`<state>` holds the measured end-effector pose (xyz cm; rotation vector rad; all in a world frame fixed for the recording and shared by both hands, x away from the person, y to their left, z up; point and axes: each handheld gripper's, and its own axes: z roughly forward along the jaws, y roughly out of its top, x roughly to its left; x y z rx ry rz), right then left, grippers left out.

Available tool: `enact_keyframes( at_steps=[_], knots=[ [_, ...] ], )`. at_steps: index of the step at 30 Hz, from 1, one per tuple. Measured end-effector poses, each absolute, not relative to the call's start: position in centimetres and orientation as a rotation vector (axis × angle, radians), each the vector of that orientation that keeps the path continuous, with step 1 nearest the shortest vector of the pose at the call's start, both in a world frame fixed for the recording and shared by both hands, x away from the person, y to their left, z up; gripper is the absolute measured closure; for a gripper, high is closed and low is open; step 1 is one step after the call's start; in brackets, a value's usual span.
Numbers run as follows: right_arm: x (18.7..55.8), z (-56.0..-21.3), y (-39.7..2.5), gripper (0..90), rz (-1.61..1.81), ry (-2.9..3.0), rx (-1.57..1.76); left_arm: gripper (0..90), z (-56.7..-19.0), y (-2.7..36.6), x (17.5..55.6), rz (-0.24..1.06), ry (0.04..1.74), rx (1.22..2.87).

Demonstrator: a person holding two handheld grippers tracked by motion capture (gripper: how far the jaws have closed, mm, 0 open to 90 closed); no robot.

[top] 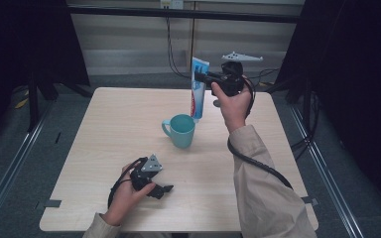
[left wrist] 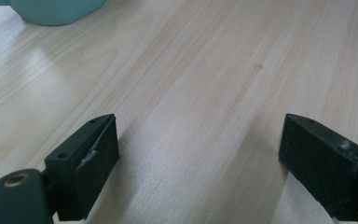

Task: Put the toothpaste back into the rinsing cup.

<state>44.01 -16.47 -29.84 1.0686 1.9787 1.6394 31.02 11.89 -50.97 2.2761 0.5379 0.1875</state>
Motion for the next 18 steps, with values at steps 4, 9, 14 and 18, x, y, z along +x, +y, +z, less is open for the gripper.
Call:
enact_keyframes(
  at_steps=[4,9,14,18],
  knots=[
    [44.3,-30.2,-16.2,77.5,1.636,1.969,1.075,11.6,-51.0,11.9,31.0,0.187,0.537,2.276],
    [44.7,-30.5,-16.0,77.5,1.641,1.959,1.083,11.4,-51.0,11.9,31.0,0.189,0.537,2.279],
    [44.9,-30.8,-15.8,77.5,1.628,1.958,1.089,11.3,-51.0,11.9,31.0,0.189,0.537,2.279],
    [45.1,-31.2,-15.6,77.5,1.626,1.953,1.093,11.1,-51.0,11.9,31.0,0.187,0.536,2.279]
  ],
)
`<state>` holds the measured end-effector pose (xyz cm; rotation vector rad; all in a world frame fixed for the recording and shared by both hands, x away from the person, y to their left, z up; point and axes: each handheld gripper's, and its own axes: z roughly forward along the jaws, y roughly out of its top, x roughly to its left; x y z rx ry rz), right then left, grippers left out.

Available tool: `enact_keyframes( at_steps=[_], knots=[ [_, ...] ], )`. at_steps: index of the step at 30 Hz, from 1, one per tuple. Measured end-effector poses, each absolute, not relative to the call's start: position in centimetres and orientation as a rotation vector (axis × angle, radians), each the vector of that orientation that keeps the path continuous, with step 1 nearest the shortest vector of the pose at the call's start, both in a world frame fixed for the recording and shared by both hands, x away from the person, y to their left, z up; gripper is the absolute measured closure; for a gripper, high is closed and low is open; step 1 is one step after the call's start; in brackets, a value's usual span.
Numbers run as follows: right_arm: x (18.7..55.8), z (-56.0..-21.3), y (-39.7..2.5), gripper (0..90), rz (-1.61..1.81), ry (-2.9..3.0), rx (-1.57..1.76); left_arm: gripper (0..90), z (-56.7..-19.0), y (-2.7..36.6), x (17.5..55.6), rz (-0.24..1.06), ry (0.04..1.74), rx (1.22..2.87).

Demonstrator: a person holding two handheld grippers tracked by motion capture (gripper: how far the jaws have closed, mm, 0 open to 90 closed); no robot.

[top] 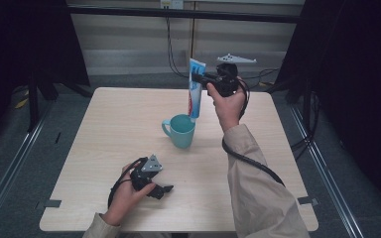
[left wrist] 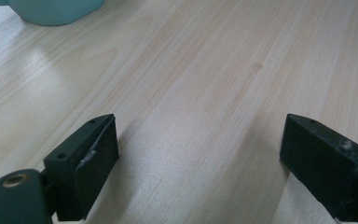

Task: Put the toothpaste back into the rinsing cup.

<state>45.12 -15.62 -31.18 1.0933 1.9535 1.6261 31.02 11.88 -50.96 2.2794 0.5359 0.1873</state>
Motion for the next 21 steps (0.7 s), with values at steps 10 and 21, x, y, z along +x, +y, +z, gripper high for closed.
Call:
enact_keyframes(
  at_steps=[10,21],
  knots=[
    [45.2,-31.8,-15.4,77.4,1.638,1.959,1.096,10.9,-51.0,11.9,31.0,0.187,0.533,2.283],
    [44.8,-33.7,-14.0,77.4,1.653,2.004,1.084,10.8,-51.0,11.9,31.0,0.186,0.534,2.281]
  ],
)
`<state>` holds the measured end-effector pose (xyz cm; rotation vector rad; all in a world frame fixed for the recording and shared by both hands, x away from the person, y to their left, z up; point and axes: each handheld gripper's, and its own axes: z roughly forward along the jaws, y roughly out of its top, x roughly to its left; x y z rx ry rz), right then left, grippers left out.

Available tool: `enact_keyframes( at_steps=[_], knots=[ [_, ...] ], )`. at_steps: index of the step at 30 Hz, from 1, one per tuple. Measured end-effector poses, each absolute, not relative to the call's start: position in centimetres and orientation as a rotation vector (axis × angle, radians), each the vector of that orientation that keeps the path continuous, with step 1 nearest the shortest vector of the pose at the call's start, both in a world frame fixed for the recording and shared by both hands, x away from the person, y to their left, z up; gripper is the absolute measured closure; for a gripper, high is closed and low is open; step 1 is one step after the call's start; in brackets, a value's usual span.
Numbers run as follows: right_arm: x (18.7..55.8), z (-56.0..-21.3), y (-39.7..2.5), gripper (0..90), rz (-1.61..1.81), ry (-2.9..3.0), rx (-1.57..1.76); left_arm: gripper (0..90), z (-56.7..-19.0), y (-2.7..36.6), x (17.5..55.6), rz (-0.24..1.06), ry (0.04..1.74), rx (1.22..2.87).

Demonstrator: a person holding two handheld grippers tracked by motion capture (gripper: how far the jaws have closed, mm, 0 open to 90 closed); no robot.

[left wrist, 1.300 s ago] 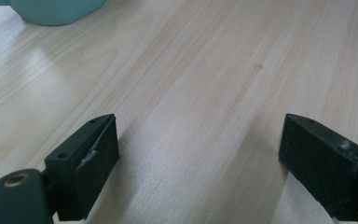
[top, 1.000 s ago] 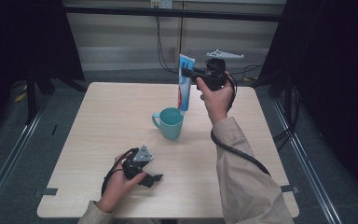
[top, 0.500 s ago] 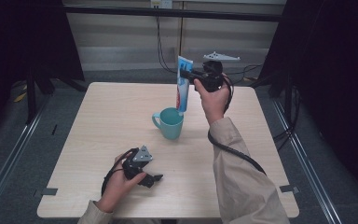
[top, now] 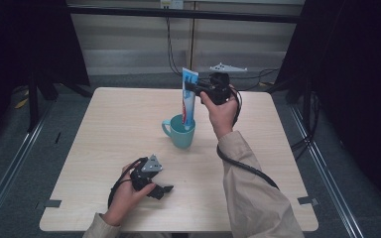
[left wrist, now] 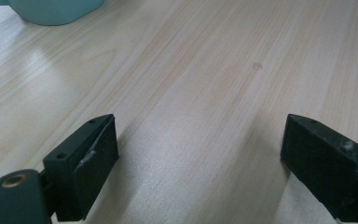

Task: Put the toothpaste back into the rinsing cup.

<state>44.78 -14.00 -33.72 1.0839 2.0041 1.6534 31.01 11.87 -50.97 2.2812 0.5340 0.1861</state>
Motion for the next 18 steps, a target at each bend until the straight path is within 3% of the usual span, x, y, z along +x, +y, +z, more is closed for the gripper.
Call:
enact_keyframes(
  at_steps=[18],
  knots=[
    [44.2,-37.1,-12.5,77.1,1.626,2.047,1.098,10.7,-51.0,11.8,31.0,0.19,0.535,2.276]
  ],
)
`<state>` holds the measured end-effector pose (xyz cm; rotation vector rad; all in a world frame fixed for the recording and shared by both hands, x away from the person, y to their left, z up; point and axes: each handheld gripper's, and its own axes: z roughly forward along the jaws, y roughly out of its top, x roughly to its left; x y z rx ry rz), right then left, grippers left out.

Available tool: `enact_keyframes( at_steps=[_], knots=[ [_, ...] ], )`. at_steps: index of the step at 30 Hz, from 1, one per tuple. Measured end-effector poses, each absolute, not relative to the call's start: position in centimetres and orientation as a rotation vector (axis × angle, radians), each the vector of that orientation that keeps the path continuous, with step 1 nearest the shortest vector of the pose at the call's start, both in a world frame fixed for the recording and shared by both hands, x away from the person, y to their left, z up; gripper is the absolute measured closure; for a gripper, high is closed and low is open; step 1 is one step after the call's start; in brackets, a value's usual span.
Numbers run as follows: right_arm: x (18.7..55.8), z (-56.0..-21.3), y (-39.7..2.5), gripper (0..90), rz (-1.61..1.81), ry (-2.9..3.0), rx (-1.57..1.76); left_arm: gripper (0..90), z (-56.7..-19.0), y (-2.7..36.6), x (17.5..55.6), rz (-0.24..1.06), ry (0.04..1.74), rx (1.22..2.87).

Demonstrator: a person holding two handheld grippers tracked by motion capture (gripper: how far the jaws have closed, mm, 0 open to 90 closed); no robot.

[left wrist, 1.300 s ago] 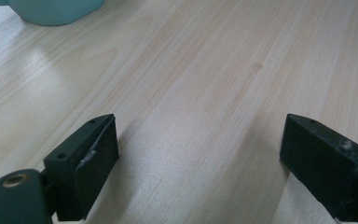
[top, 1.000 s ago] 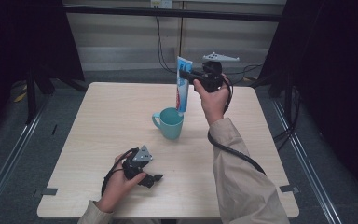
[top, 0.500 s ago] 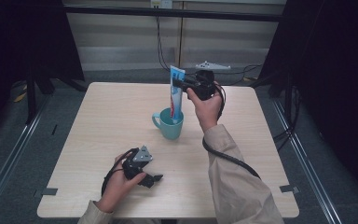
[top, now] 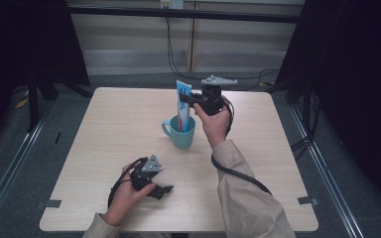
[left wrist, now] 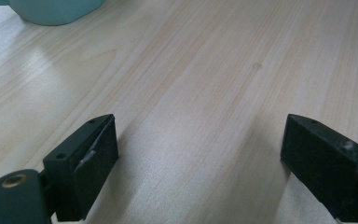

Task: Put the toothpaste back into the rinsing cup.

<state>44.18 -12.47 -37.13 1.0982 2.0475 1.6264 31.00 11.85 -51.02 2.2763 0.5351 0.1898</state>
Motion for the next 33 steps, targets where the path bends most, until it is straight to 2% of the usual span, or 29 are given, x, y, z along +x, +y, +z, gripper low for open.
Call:
enact_keyframes(
  at_steps=[18,33],
  knots=[
    [43.6,-40.1,-12.6,76.4,1.619,2.055,1.137,10.7,-51.0,11.9,31.0,0.19,0.534,2.275],
    [43.9,-40.3,-13.1,74.8,1.59,1.993,1.216,10.8,-51.0,11.9,30.9,0.19,0.531,2.27]
  ],
)
